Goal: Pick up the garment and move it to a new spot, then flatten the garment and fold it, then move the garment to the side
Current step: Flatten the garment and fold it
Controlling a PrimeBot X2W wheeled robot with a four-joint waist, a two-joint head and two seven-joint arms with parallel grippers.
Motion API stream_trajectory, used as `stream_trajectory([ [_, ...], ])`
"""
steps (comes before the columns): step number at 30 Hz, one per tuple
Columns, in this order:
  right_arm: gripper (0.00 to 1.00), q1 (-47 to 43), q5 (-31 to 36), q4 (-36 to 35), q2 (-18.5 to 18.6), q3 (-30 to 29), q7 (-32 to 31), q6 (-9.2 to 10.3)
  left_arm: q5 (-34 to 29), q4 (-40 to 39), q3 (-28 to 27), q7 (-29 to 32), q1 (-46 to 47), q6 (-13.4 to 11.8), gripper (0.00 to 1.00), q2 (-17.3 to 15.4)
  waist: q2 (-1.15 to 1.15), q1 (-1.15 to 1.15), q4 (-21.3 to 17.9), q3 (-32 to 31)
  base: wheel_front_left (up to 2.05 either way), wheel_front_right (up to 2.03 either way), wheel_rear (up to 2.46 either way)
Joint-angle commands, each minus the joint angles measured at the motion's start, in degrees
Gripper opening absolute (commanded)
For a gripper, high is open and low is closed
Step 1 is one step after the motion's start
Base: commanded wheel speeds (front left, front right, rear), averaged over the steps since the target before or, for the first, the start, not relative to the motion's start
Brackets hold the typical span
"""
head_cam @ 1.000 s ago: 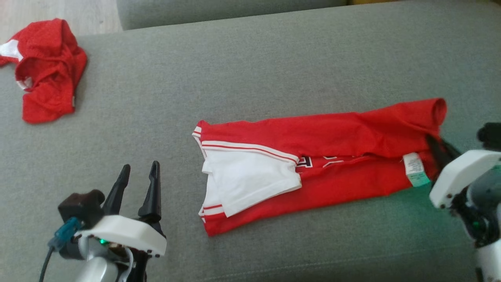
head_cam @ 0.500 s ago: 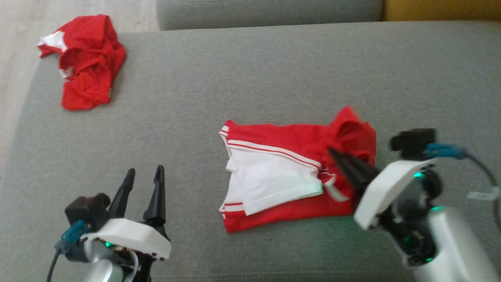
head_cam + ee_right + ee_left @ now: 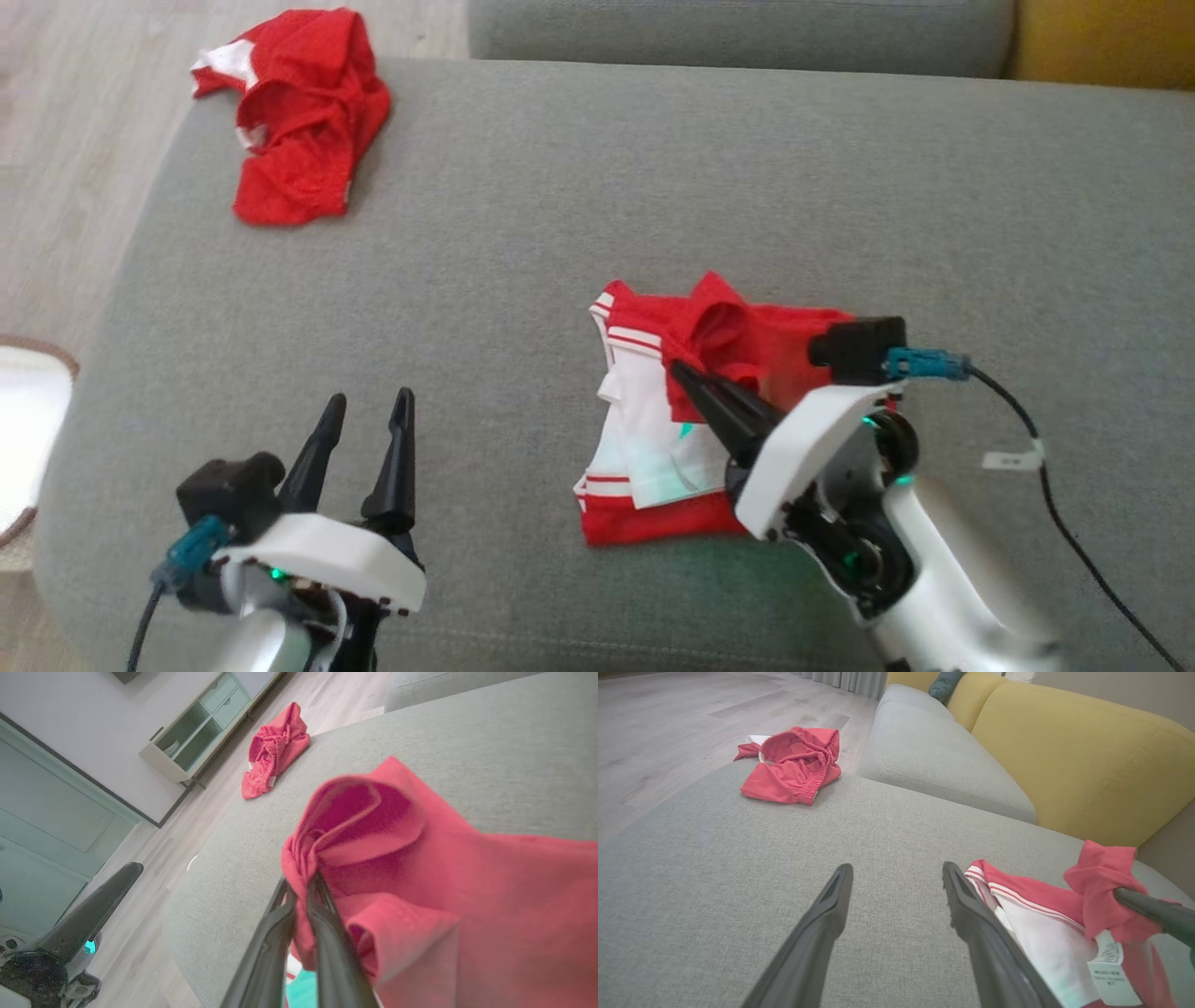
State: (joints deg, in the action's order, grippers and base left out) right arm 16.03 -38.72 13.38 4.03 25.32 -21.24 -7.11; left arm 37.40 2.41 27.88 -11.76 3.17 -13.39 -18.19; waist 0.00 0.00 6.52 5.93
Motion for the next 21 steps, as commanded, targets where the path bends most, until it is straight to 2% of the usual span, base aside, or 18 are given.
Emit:
stream_trajectory([
  [1, 0.00, 3.1, -1.2, -0.5, -1.1, 2.0, 1.5, -0.37, 0.0, -1.2, -1.7, -0.4, 3.1, 0.3, 1.00, -0.5, 0.00, 0.00, 0.7, 0.1, 0.00, 0.00, 0.00],
  [4, 0.00, 5.2, -3.4, 3.8, -1.1, 4.2, 3.9, -0.37, 0.1, -0.7, -1.4, -0.4, 3.2, 0.5, 1.00, -0.3, 0.00, 0.00, 1.5, 0.1, 0.00, 0.00, 0.00],
  [5, 0.15, 5.7, -4.1, 5.1, -1.1, 5.0, 4.7, -0.37, 0.1, -0.6, -1.3, -0.5, 3.2, 0.5, 1.00, -0.2, 0.00, 0.00, 1.6, 0.0, 0.00, 0.00, 0.00],
  [6, 0.71, 6.3, -4.8, 6.3, -1.1, 5.7, 5.5, -0.37, 0.2, -0.5, -1.2, -0.5, 3.2, 0.5, 1.00, -0.2, 0.00, 0.00, 1.8, -0.1, 0.00, 0.00, 0.00],
  [7, 1.00, 6.8, -5.5, 7.4, -1.1, 6.3, 6.3, -0.37, 0.2, -0.3, -1.2, -0.5, 3.2, 0.6, 1.00, -0.1, 0.00, 0.00, 1.9, -0.1, 0.00, 0.00, 0.00],
  [15, 1.00, 9.3, -9.5, 10.7, -1.1, 9.9, 12.7, -0.37, 0.4, 0.1, -0.9, -0.7, 2.6, 0.5, 1.00, -0.2, 0.00, 0.00, 0.9, -0.9, 0.00, 0.00, 0.00],
  [21, 1.00, 9.8, -8.0, 9.8, -1.1, 7.7, 18.2, -0.37, 0.4, -0.1, -0.6, -0.7, 2.2, 0.4, 1.00, -0.2, 0.00, 0.00, -0.8, -1.4, 0.00, 0.00, 0.00],
])
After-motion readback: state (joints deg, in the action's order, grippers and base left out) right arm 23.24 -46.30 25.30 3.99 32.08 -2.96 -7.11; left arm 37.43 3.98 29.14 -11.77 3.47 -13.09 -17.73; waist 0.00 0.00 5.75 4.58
